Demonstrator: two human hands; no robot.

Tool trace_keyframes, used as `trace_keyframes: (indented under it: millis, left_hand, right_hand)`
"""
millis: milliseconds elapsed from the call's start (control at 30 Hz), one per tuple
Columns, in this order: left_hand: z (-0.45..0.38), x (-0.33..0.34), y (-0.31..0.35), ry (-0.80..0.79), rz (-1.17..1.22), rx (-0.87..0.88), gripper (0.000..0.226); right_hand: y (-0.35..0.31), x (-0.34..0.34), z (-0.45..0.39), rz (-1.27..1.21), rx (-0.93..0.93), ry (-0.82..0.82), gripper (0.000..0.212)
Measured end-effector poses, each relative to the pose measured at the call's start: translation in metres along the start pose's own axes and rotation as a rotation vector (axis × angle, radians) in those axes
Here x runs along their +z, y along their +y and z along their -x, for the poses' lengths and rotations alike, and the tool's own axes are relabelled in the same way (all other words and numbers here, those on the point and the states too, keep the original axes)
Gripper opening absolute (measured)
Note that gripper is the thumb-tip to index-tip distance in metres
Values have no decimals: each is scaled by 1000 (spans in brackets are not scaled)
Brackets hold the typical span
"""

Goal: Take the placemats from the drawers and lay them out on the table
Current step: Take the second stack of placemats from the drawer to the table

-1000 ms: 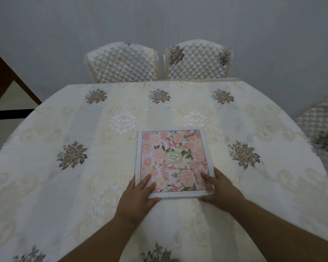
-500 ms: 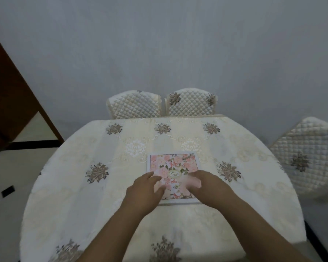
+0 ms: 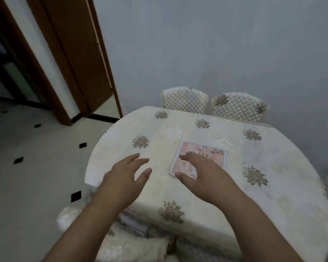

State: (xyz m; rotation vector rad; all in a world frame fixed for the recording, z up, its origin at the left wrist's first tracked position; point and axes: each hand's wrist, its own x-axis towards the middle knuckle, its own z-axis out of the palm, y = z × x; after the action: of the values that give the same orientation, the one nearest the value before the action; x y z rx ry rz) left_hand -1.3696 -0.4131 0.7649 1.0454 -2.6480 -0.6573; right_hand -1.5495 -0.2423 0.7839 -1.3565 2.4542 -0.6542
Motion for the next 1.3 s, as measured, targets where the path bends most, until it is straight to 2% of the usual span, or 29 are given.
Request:
trace_keyframes:
  millis: [167,433,700,967,1300]
  left_hand:
    - [91,-42,-21,119,-8,-206,45]
    - [228,-90,-79,272,-169,-590,57]
    - [356,-129,-143,367,-227,-890,59]
    - [475,-169,-222,452,-186,-1084,58]
    - [601,-209,-303,575,-167,-1184,56]
  right_hand:
    - [-53,10,21,30,-224,-65,56]
    - [-158,59,41,171,-542,-180,57]
    - [-275,130,72,219,-753,-275,59]
    - [-412,209,129,293,-947,-363,61]
    - [-555,303,213,276,-1136,-438,58]
